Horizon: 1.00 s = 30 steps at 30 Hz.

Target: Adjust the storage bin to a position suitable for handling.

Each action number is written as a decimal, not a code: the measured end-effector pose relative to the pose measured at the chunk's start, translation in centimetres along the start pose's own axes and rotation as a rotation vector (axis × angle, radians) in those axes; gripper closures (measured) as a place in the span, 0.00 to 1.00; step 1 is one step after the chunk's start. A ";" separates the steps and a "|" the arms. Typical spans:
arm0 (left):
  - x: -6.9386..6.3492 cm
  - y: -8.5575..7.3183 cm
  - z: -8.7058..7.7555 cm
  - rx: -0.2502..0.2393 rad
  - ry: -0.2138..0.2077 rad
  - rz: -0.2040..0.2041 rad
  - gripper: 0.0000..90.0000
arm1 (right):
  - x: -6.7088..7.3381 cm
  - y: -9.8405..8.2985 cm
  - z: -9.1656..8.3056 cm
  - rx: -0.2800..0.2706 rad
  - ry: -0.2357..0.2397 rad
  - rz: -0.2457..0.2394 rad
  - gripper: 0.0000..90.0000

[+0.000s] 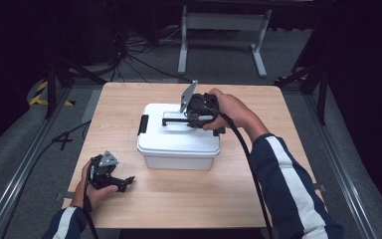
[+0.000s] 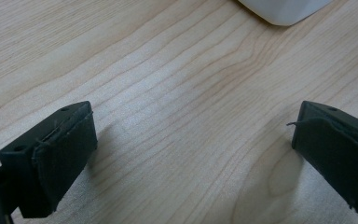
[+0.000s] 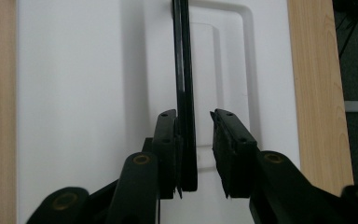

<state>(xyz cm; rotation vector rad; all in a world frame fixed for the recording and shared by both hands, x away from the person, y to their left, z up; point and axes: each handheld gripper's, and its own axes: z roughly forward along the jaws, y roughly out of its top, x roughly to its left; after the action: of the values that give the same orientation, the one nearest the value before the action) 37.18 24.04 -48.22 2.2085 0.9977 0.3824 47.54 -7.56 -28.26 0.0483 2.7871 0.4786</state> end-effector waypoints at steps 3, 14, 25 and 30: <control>-0.1 0.0 0.0 -0.004 -0.001 -0.008 0.01 | 0.2 0.4 0.0 -0.006 0.000 -0.019 0.84; 0.0 0.0 0.0 -0.004 0.001 -0.004 0.01 | 1.0 1.2 -0.2 0.002 -0.022 -0.065 0.94; 0.0 0.0 0.0 -0.003 -0.001 -0.006 0.01 | 0.9 1.4 -0.6 -0.026 -0.034 -0.069 0.94; 0.0 0.0 0.0 -0.003 0.000 -0.004 0.01 | 0.9 1.5 -0.9 -0.035 -0.040 -0.073 0.94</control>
<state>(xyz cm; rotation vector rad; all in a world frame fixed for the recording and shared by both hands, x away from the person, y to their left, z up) 37.16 24.03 -48.24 2.2039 1.0007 0.3822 46.36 -6.39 -27.25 -0.0503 2.7296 0.5020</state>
